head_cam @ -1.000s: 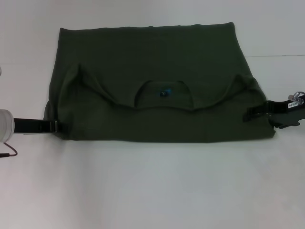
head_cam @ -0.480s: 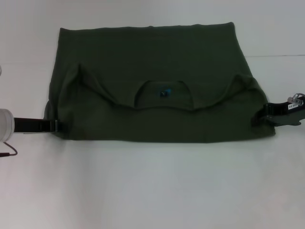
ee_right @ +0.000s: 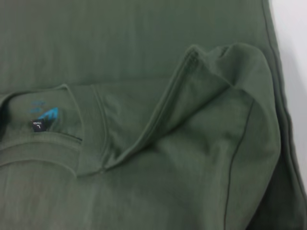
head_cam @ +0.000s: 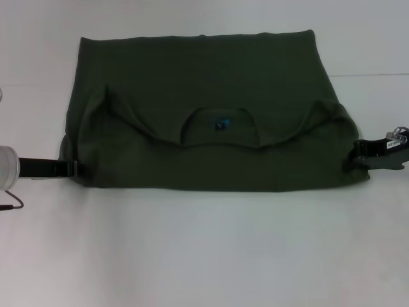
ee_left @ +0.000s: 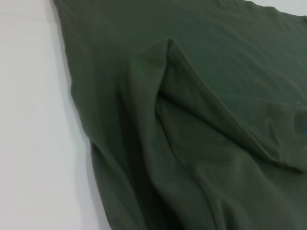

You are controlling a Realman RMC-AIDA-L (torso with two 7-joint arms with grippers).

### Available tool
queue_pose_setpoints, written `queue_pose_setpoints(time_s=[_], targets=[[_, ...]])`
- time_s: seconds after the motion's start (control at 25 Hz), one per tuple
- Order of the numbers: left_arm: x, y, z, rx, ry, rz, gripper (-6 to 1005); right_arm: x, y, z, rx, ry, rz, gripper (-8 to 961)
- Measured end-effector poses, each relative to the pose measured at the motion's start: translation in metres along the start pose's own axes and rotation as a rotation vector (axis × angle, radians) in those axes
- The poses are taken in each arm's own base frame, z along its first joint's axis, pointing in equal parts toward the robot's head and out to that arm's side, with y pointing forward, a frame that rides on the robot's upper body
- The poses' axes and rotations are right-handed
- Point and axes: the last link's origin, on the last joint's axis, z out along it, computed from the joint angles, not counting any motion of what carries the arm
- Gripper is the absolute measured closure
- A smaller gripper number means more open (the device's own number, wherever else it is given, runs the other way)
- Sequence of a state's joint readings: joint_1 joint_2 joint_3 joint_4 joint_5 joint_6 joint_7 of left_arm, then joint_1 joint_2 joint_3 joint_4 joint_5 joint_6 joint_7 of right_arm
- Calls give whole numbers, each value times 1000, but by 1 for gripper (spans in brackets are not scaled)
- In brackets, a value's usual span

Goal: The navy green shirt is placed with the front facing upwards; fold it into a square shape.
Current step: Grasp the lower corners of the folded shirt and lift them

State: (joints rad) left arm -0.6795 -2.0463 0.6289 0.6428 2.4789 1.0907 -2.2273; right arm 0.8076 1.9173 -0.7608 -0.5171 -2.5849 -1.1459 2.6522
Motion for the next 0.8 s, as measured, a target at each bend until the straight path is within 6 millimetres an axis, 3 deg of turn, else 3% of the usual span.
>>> queue_pose_setpoints(time_s=[0.28, 0.56, 0.8], targets=[[-2, 2, -2, -18, -25, 5, 975, 4, -3, -3, -9, 27, -8, 911], [-9, 3, -15, -30, -156, 50, 974, 15, -9, -24, -41, 101, -26, 911], [-19, 6, -31, -62, -299, 72, 974, 37, -16, -36, -78, 225, -53, 912]])
